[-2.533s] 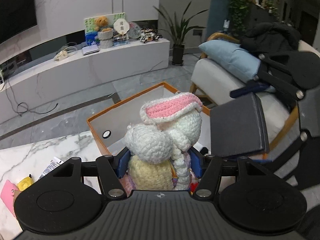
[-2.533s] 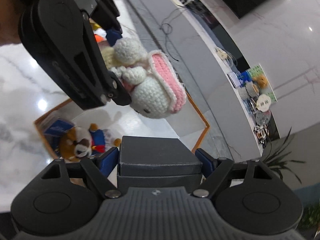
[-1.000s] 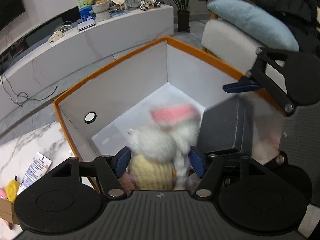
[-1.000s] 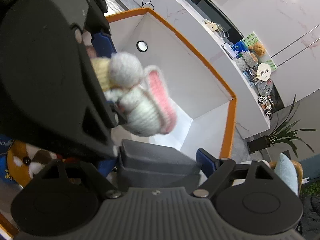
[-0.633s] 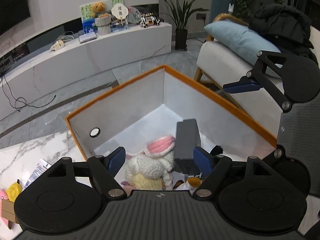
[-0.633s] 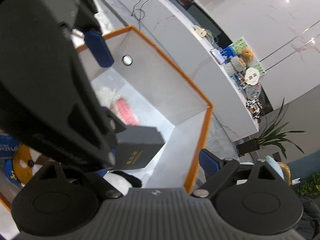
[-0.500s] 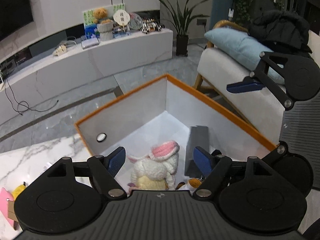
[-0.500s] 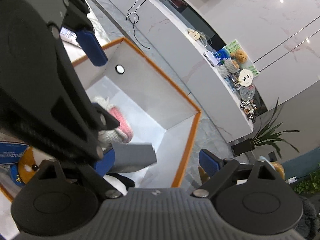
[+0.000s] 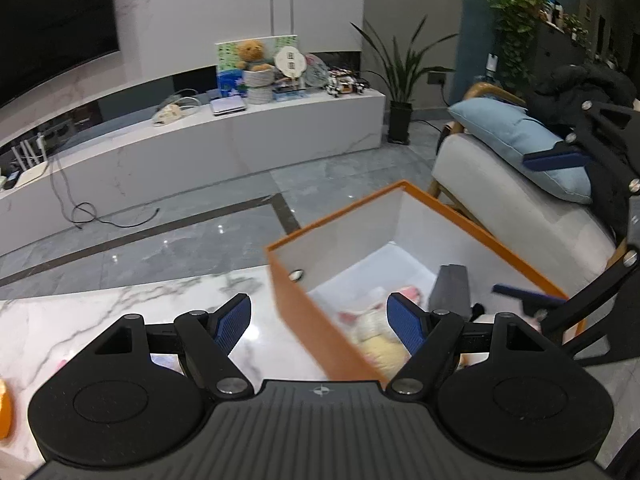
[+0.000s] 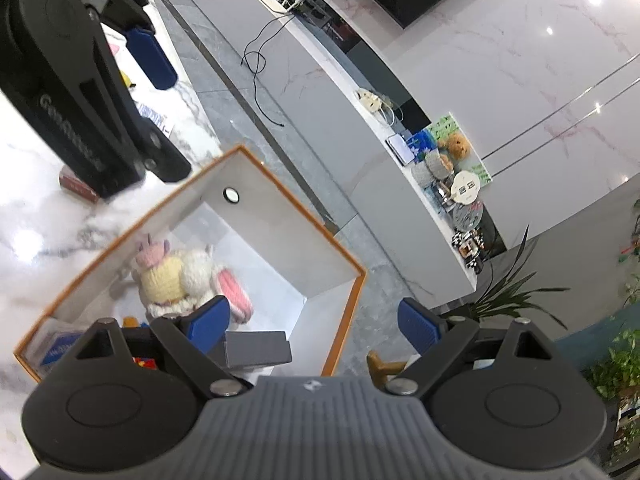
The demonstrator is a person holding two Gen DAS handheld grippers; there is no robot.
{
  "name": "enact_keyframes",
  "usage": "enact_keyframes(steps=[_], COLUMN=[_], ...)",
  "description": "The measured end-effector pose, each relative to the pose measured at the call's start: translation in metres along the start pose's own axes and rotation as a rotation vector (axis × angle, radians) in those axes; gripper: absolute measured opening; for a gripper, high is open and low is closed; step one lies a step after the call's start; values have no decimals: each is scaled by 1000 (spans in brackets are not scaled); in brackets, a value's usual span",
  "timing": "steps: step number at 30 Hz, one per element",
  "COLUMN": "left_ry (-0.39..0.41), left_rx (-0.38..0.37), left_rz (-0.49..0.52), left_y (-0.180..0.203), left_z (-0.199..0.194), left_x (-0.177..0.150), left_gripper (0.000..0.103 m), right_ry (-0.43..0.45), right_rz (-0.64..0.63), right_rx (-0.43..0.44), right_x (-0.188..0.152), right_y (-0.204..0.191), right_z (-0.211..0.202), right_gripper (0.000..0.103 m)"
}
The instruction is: Organize objects
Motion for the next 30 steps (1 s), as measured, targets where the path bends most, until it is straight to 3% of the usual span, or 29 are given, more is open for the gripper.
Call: enact_keyframes(steps=[17, 23, 30], left_ry=[18, 2, 8], left_rx=[114, 144, 123], left_rz=[-107, -80, -112], left_y=[-134, -169, -202], left_z=[-37, -40, -32], left_x=[-32, -54, -78], left_gripper=[88, 88, 88], right_ry=[118, 145, 139], right_rz=[-117, -161, -193], right_rx=[41, 76, 125], right_x=[97, 129, 150], right_y=[-51, -80, -114], right_z=[-25, -26, -12], right_gripper=[91, 91, 91])
Point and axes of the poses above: each gripper's, at about its wrist camera, not at the fingertips, and z roughly the way its jaws point, y to its right, x to its top, the point moved 4 cm from there along z, roughly the way its jaws point, and after that the axes turned 8 degrees about -z, right-handed, at the moved point
